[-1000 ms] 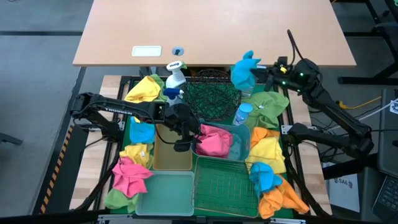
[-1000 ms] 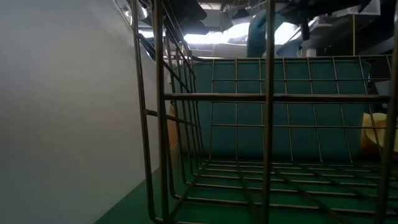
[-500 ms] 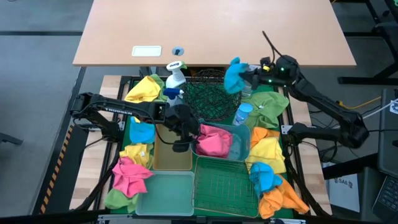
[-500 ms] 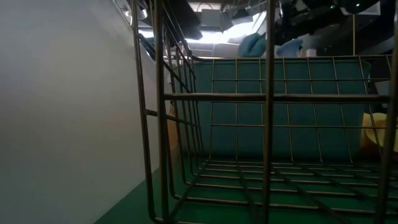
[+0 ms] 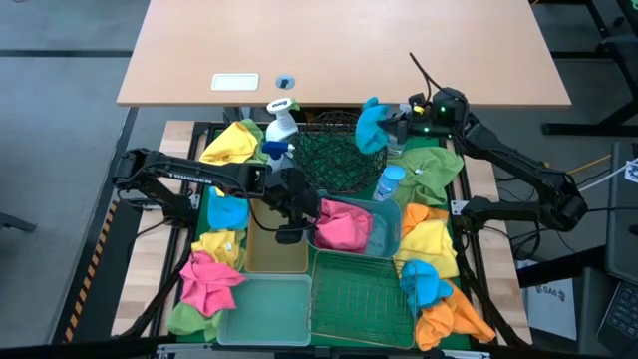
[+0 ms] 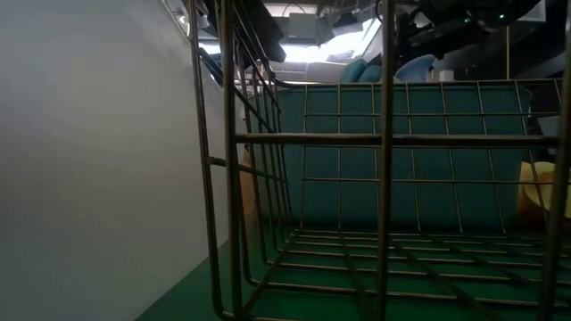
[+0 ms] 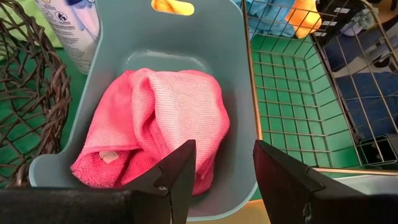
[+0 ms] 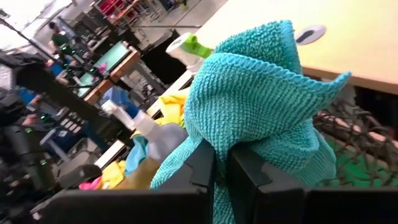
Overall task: Sort microfiber towel by color & place in baskets
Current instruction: Put the top blue towel into the black circular wire basket
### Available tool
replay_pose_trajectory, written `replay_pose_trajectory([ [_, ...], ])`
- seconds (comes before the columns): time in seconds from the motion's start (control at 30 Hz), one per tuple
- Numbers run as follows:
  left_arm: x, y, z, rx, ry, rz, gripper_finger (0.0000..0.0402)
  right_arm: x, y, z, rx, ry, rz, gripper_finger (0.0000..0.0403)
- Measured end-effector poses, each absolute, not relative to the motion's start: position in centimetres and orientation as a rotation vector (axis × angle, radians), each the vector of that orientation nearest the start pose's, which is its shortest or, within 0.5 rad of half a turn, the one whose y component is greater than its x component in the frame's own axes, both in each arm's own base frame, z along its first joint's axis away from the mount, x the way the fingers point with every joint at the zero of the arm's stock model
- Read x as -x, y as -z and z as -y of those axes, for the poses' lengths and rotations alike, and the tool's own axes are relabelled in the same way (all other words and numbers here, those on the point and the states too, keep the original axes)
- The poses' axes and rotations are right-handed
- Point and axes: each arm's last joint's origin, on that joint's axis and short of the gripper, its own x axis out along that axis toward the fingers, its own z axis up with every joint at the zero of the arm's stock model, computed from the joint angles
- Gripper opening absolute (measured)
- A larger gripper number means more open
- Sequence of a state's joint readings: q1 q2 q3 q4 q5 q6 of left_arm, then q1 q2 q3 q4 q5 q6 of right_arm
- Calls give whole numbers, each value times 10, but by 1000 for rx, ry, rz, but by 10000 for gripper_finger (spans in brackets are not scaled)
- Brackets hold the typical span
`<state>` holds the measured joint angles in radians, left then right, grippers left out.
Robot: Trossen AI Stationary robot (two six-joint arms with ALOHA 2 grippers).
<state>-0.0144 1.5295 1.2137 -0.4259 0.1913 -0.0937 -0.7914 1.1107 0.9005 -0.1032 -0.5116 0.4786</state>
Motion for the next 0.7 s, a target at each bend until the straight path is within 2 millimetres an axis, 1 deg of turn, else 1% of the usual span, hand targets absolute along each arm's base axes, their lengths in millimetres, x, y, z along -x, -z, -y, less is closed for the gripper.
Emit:
replay_pose_trajectory([
  [0.57,-331,-283,10,154,162,-753,155,-182,-319,161,-672,250,-194,31],
  [0.63,-330,-282,10,155,161,-765,155,-182,-319,161,-672,250,-194,36],
  [0.7,-330,-282,10,155,160,-771,155,-182,-319,161,-672,250,-194,52],
])
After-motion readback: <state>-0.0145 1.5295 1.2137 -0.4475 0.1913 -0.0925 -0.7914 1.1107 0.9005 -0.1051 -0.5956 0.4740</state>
